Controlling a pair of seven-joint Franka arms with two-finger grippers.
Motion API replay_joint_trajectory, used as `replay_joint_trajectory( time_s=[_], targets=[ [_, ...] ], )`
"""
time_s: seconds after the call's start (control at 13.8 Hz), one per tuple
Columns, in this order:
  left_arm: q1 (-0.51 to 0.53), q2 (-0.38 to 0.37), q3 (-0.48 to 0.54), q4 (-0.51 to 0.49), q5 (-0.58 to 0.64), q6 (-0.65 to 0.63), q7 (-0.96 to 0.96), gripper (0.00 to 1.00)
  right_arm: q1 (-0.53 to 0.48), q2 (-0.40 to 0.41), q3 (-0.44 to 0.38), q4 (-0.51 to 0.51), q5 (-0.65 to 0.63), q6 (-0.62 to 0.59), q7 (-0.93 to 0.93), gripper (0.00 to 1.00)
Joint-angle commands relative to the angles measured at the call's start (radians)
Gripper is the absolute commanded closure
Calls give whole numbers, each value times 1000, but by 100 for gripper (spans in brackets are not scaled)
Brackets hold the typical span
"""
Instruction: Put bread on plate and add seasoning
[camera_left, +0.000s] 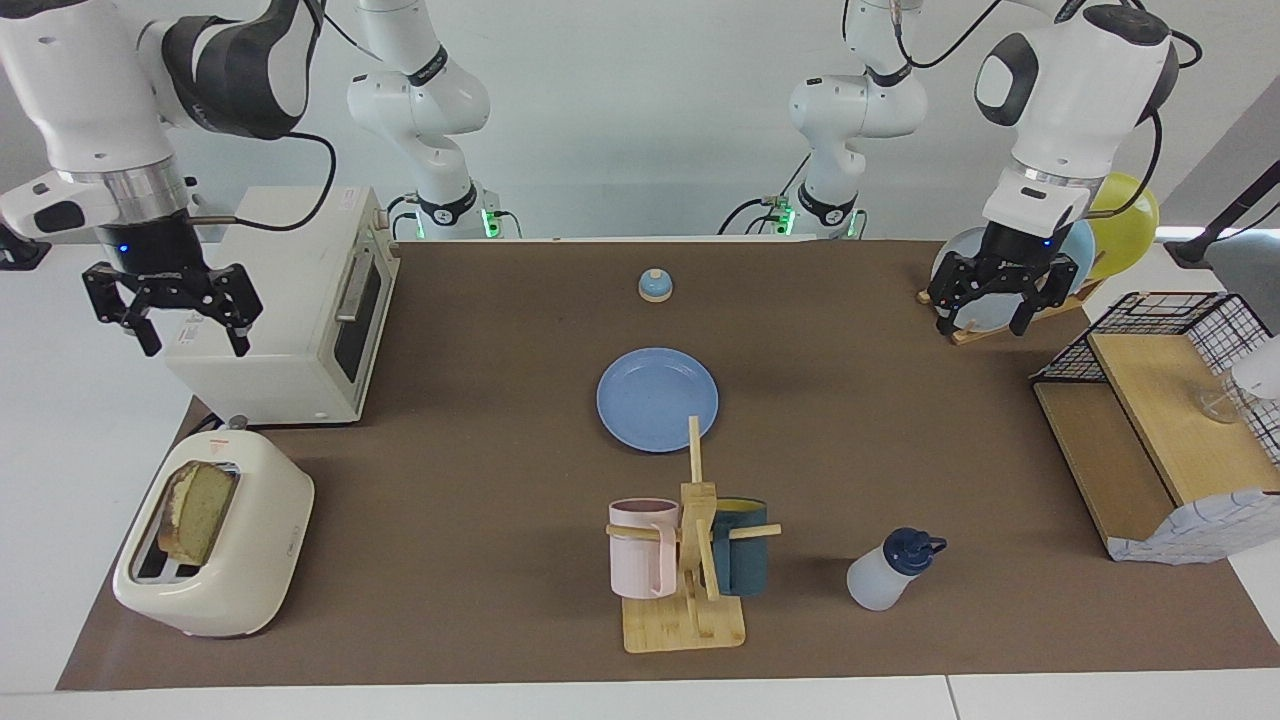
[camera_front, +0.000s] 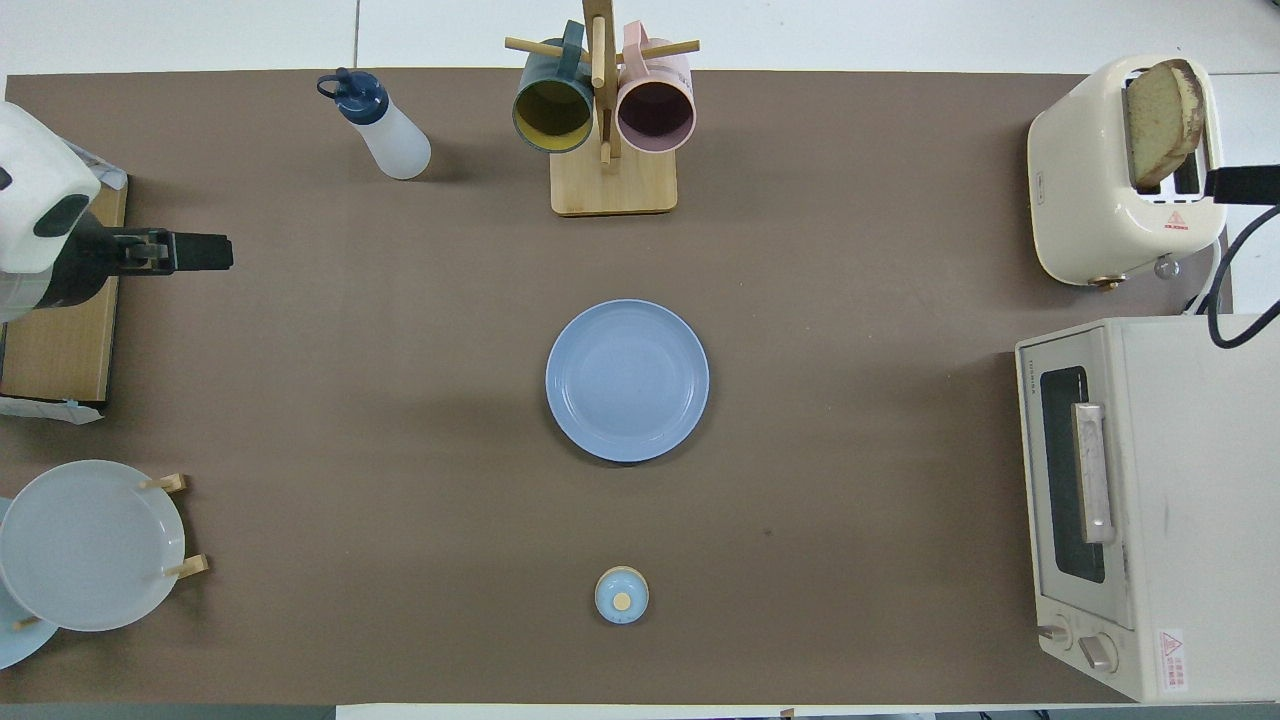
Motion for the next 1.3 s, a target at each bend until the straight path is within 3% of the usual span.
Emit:
replay_joint_trajectory(
  time_s=[0.0,0.14,0.22,0.29,0.51,0.58,0.65,0.72,0.79,0.87,1.01,1.23],
  targets=[
    [-60,25,3,-111,9,197,-51,0,-12,40,7,-80,1,243,-67,0],
    [-79,94,3,-208,9,407,-54,0,-16,126,8,-46,21,320,-81,0],
    [-99,172,3,-225,9,514,-55,0,-13,170,11,-20,33,349,-82,0],
    [-122,253,6,-224,8,613,-55,0,-15,194,14,-11,50,355,-82,0],
    [-125,389,10,-195,5,771,-72,0,-7,267,16,10,157,415,-92,2],
    [-125,421,12,-157,3,772,-77,0,-6,281,16,32,159,414,-96,13],
    [-124,450,14,-112,3,773,-113,0,-10,284,17,43,159,403,-121,51],
    [-122,470,15,-72,5,767,-132,0,-18,284,18,50,159,400,-182,77],
    [-122,495,17,-28,5,761,-133,0,-21,287,18,63,162,397,-250,92],
    [-122,516,29,3,9,756,-133,0,-35,287,18,63,163,395,-292,100],
    [-165,567,81,66,58,730,-133,0,-44,286,19,72,168,344,-351,100],
    [-223,616,142,124,69,712,-190,0,-44,284,18,90,289,280,-355,100]
  ],
)
